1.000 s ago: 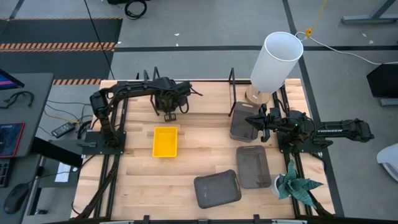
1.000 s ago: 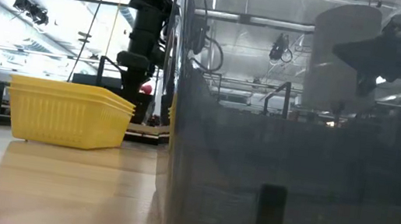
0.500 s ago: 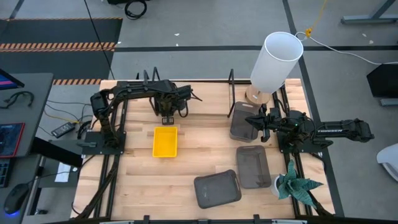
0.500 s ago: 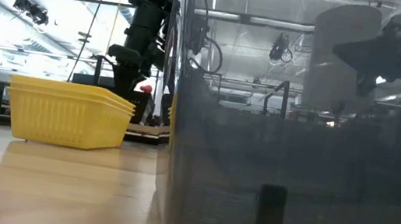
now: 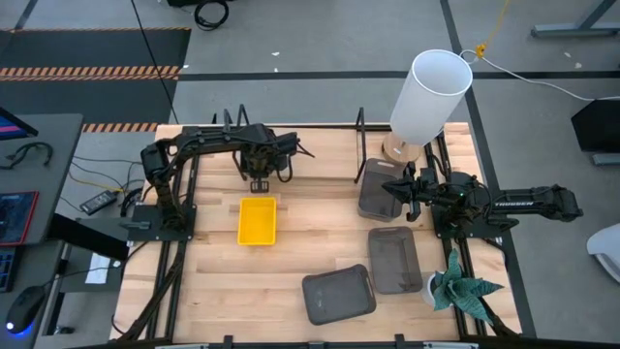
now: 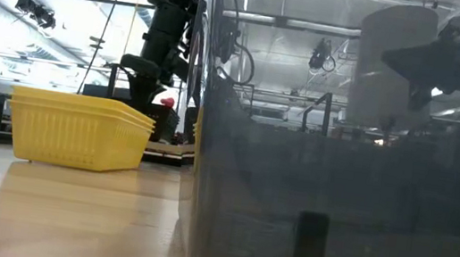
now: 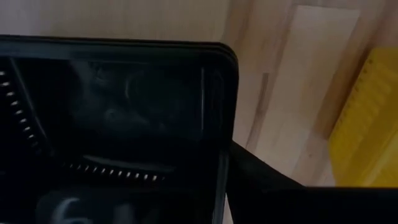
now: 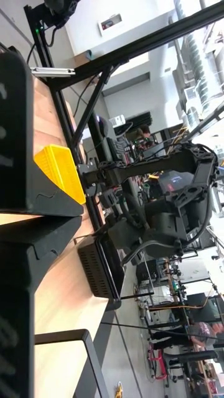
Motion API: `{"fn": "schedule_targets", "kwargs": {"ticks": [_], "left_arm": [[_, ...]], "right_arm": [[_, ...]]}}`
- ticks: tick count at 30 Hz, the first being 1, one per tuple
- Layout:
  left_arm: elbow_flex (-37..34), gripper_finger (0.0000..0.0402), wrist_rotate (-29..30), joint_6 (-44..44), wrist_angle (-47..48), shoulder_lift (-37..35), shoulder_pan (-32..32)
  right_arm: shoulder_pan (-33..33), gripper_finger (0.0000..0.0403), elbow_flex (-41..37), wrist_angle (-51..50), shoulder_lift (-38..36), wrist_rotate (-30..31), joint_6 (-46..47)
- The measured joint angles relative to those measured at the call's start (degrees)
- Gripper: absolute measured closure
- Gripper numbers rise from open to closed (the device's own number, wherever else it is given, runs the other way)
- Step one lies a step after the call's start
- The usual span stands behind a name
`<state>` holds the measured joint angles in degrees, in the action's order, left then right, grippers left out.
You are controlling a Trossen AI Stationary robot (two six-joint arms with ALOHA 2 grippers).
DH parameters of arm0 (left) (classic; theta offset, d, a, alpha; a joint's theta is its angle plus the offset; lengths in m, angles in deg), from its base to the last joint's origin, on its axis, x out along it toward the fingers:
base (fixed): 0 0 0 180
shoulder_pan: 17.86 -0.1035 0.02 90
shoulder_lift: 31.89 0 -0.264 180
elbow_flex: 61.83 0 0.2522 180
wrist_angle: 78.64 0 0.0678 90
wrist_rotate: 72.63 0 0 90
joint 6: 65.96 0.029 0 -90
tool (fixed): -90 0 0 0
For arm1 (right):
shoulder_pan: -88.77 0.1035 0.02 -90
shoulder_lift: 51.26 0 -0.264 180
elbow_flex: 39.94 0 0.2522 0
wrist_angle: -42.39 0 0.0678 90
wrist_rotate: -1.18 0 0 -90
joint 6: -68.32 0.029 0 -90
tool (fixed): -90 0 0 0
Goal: Stack baskets on shelf by color
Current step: Put the stacked black bin on the shelf
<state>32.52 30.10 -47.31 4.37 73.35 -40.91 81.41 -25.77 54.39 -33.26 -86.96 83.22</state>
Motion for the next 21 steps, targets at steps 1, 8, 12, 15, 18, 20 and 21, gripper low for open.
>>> {"fn": "schedule_targets", "kwargs": {"ticks": [1, 8, 12, 15, 18, 20, 21], "left_arm": [[0.0, 0.0353, 0.0, 0.0, 0.0, 0.0, 0.0], [0.0, 0.0332, 0.1, 0.0, 0.2, 0.0, 0.0], [0.0, 0.0322, 1.4, -1.2, 0.1, 0.0, 0.2], [0.0, 0.0297, 2.6, -2.1, 0.1, 0.0, 0.2], [0.0, 0.0264, 2.7, -3.0, 0.0, -0.6, 0.4], [0.0, 0.0241, 3.0, -3.0, -0.1, -1.3, 0.8], [0.0, 0.0229, 3.1, -3.0, -0.2, -1.8, 1.0]], "right_arm": [[0.0, 0.0389, 0.0, 0.0, 0.0, 0.0, 0.0], [0.0, 0.0389, 0.0, 0.0, 0.0, 0.0, 0.0], [0.0, 0.0389, 0.0, 0.0, 0.0, 0.0, 0.0], [0.0, 0.0389, 0.0, 0.0, 0.0, 0.0, 0.0], [0.0, 0.0389, 0.0, 0.0, 0.0, 0.0, 0.0], [0.0, 0.0389, 0.0, 0.0, 0.0, 0.0, 0.0], [0.0, 0.0389, 0.0, 0.0, 0.0, 0.0, 0.0]]}}
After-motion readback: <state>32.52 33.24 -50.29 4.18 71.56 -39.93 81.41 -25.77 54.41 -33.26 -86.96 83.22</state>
